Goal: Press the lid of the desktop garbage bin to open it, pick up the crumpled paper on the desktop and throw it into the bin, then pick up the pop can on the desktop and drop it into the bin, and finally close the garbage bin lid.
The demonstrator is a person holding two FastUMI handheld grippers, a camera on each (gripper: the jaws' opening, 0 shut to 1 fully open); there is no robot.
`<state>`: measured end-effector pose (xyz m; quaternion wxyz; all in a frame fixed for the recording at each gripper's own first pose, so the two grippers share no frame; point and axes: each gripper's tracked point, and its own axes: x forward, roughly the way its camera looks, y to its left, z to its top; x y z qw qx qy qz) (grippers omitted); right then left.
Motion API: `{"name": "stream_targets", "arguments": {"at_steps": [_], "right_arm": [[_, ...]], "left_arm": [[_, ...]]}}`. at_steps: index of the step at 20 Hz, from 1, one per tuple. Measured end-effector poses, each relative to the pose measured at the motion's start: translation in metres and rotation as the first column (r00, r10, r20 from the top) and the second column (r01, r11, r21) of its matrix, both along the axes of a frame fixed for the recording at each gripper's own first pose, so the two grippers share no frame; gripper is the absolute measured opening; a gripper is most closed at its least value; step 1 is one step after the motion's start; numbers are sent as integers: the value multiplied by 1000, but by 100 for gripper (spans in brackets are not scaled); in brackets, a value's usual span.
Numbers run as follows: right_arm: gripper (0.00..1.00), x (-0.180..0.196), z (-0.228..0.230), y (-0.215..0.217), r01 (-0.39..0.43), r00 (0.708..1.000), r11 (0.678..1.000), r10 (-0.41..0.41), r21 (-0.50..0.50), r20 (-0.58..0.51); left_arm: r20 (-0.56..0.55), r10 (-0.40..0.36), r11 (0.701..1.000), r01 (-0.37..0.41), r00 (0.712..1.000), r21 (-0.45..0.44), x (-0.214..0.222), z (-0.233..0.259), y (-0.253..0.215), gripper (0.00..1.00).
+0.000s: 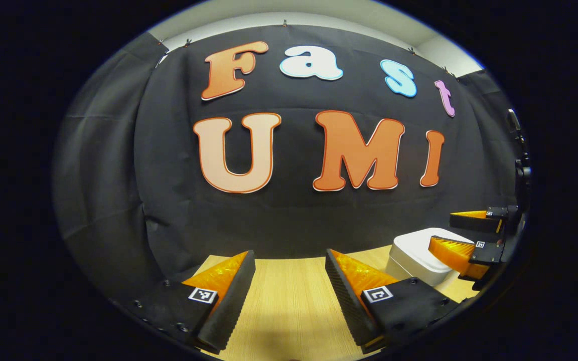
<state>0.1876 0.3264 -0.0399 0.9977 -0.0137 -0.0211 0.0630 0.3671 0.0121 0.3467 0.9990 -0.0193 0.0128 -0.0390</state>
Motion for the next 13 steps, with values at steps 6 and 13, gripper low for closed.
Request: {"name": "stream_targets", "arguments": {"at_steps": [6,13], "right_arm": [[99,2,3,18,-28,999,999,29,-17,26],[99,2,4,23,-41,999,998,39,42,34]], "left_arm": [[73,54,998,-56,996,26,-9,17,25,90],[108,75,995,-81,991,58,-8,19,31,90]]}}
